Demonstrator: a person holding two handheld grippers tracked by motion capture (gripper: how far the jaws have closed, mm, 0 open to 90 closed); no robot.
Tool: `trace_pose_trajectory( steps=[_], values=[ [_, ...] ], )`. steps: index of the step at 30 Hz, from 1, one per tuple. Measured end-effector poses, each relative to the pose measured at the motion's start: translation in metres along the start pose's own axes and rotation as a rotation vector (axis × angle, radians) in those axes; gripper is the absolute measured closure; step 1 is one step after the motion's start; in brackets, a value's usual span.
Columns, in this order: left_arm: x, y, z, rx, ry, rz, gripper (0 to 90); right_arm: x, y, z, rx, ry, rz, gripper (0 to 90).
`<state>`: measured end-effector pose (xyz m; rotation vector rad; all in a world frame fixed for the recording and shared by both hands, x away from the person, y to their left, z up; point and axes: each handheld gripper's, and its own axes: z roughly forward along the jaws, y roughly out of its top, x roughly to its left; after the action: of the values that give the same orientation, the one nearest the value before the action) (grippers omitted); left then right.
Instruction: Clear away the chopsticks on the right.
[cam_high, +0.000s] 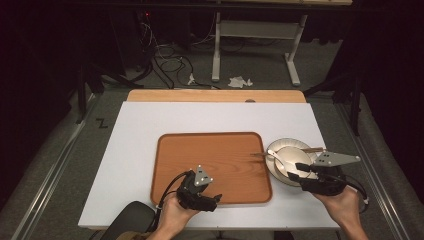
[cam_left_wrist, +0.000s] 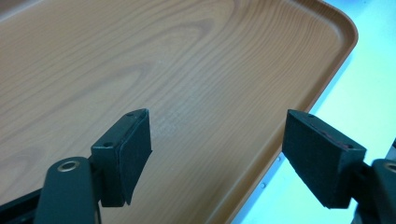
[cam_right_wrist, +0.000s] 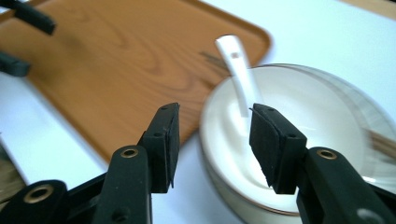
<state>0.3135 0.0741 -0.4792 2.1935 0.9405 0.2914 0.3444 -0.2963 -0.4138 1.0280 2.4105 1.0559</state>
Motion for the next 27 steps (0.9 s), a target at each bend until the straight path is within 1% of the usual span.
trace_pose_trajectory(
  steps=[1,4,5,6,7,12,13,15,16,17,18,22,25,26,27],
  values=[
    [0.0,0.0,0.0,0.003,0.001,0.0,24.2,-0.004,0.001,-0.002,-0.002,-0.013,0.013,54.0],
    [0.001,0.0,0.001,0.005,0.003,-0.002,24.3,-0.017,0.004,-0.007,-0.003,-0.029,0.027,57.4],
    [0.001,0.0,0.001,0.005,0.003,-0.002,24.3,-0.017,0.004,-0.007,-0.003,-0.029,0.027,57.4],
    [0.001,0.0,0.001,0.003,0.0,-0.003,24.3,-0.021,0.005,-0.008,-0.004,-0.042,0.021,58.5],
    [0.001,0.0,0.001,0.006,0.0,-0.003,24.3,-0.031,0.007,-0.009,0.01,-0.064,0.035,60.1],
    [0.002,0.0,0.002,0.006,0.001,-0.008,24.4,-0.058,0.012,-0.01,0.005,-0.11,0.085,65.5],
    [0.002,0.0,0.002,0.005,0.001,-0.01,24.3,-0.063,0.012,-0.009,0.012,-0.117,0.097,66.4],
    [0.002,0.0,0.002,0.006,-0.002,-0.014,24.2,-0.072,0.014,-0.006,0.037,-0.141,0.098,68.9],
    [0.002,0.0,0.003,0.01,-0.001,-0.015,24.2,-0.076,0.014,-0.004,0.04,-0.164,0.089,70.4],
    [0.003,0.0,0.003,0.008,-0.001,-0.015,24.2,-0.079,0.015,-0.003,0.047,-0.177,0.084,71.0],
    [0.003,0.0,0.003,0.008,-0.001,-0.015,24.1,-0.083,0.015,-0.001,0.056,-0.183,0.081,71.2],
    [0.003,0.0,0.003,0.01,0.0,-0.016,24.2,-0.096,0.016,0.011,0.12,-0.208,0.081,72.5],
    [0.003,0.001,0.005,0.016,-0.008,-0.02,24.3,-0.106,0.015,0.022,0.171,-0.223,0.084,72.7],
    [0.003,0.001,0.005,0.016,-0.008,-0.02,24.3,-0.106,0.015,0.022,0.171,-0.223,0.084,72.7],
    [0.002,0.001,0.004,0.016,-0.011,-0.02,24.3,-0.11,0.014,0.026,0.179,-0.22,0.092,72.7]
  ],
)
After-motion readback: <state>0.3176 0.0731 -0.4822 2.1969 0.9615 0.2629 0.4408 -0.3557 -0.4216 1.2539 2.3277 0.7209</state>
